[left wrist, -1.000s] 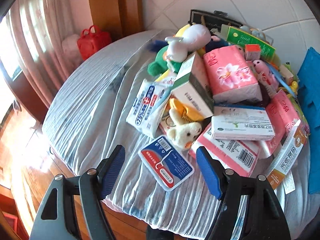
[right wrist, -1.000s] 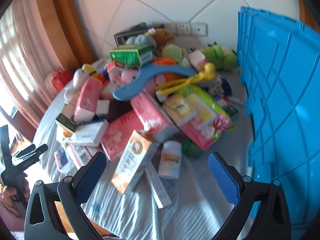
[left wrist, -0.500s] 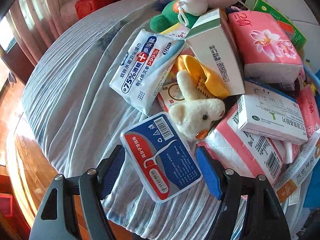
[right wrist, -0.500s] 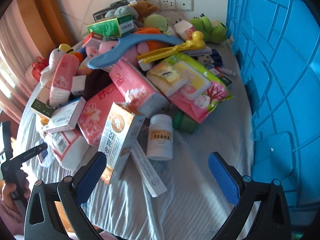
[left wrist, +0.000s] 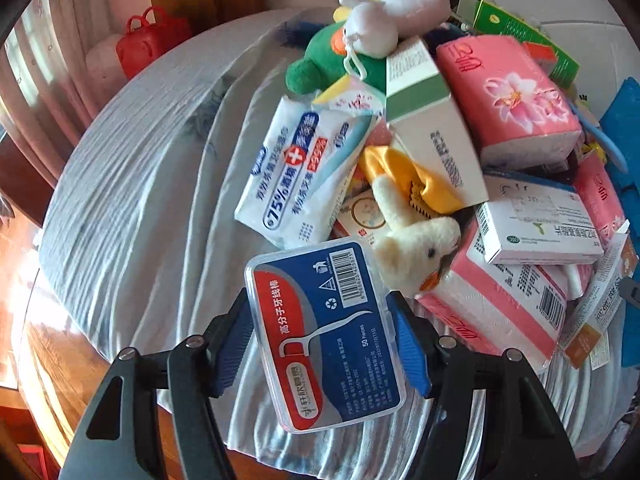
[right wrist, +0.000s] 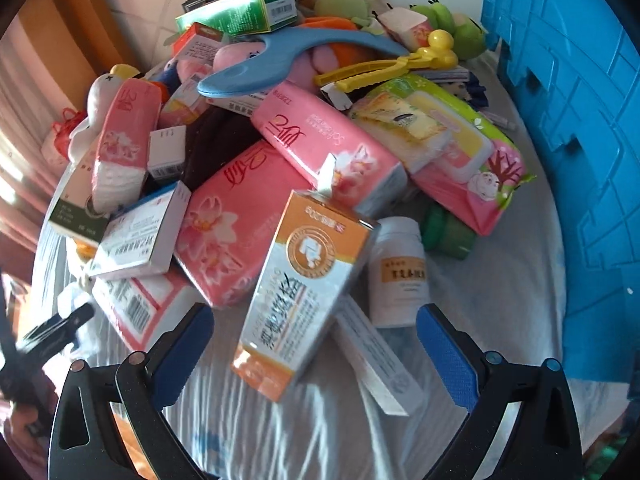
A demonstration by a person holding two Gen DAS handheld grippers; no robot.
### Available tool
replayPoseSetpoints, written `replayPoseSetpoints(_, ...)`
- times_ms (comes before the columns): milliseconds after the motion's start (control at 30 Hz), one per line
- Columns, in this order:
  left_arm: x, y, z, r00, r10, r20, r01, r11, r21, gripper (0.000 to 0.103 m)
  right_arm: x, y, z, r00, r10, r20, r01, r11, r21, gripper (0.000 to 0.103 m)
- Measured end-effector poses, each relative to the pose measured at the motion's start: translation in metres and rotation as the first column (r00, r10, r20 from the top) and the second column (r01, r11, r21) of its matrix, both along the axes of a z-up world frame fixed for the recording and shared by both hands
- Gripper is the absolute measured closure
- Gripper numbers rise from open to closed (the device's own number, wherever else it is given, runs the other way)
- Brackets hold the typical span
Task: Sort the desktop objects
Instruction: 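Grasp the blue floss-pick box with the left tool while the right grasps the orange ointment box, then carry both boxes over the blue crate and open both tools to drop them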
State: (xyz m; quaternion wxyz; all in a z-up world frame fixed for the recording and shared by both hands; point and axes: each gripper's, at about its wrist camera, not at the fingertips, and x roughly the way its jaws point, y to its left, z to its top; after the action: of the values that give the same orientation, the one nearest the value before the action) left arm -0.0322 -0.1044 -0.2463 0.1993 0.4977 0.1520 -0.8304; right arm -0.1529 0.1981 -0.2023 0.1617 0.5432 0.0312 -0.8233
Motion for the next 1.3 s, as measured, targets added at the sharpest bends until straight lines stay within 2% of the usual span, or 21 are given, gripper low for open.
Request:
replayPoseSetpoints(33, 0.001, -0.001, 0.007, 1.000, -0.010, -0.015, 0.010, 1.000, -0.016, 0.038, -0.002, -0.004, -0.002, 1.000, -0.015, -0.002, 0.015, 1.000, 0.003, 0.013)
replayPoseSetpoints(100, 0.002, -0.004, 0.021, 0.998, -0.031, -0.049, 0.029, 0.999, -0.041, 0.038, -0.007, -0.009, -0.006, 0.999, -0.038, 0.011, 0.038, 0.999, 0.006, 0.022)
replayPoseSetpoints(200, 0.003, -0.004, 0.040, 0.993, -0.070, -0.098, 0.063, 0.995, -0.076, 0.038, -0.011, -0.016, -0.015, 0.998, -0.065, 0.018, 0.065, 0.998, 0.006, 0.025)
replayPoseSetpoints(267, 0.001, -0.002, 0.052, 0.986, -0.116, -0.122, 0.103, 0.989, -0.108, 0.038, -0.013, -0.018, -0.020, 0.997, -0.077, 0.022, 0.077, 0.997, 0.005, 0.044)
replayPoseSetpoints(367, -0.007, -0.003, 0.067, 0.971, -0.179, -0.159, 0.157, 0.977, -0.143, 0.038, -0.011, -0.018, -0.022, 0.995, -0.102, 0.018, 0.102, 0.995, -0.002, 0.048)
replayPoseSetpoints(467, -0.018, 0.003, 0.084, 0.950, -0.237, -0.202, 0.208, 0.966, -0.155, 0.038, -0.005, -0.016, -0.011, 0.994, -0.106, -0.013, 0.106, 0.994, -0.023, 0.050)
replayPoseSetpoints(667, -0.040, 0.032, 0.119, 0.903, -0.337, -0.268, 0.291, 0.936, -0.196, 0.038, 0.004, -0.005, 0.041, 0.986, -0.109, -0.124, 0.099, 0.992, -0.081, 0.053)
replayPoseSetpoints(833, -0.057, 0.067, 0.156, 0.845, -0.406, -0.349, 0.349, 0.912, -0.216, 0.038, 0.011, 0.008, 0.103, 0.959, -0.112, -0.259, 0.087, 0.991, -0.107, 0.053)
replayPoseSetpoints(1033, -0.074, 0.126, 0.197, 0.771, -0.480, -0.419, 0.409, 0.877, -0.252, 0.038, 0.012, 0.044, 0.178, 0.894, -0.136, -0.427, 0.094, 0.989, -0.116, 0.053)
replayPoseSetpoints(1300, -0.100, 0.223, 0.249, 0.671, -0.558, -0.488, 0.496, 0.827, -0.264, 0.038, 0.025, 0.115, 0.256, 0.798, -0.167, -0.579, 0.115, 0.985, -0.126, 0.053)
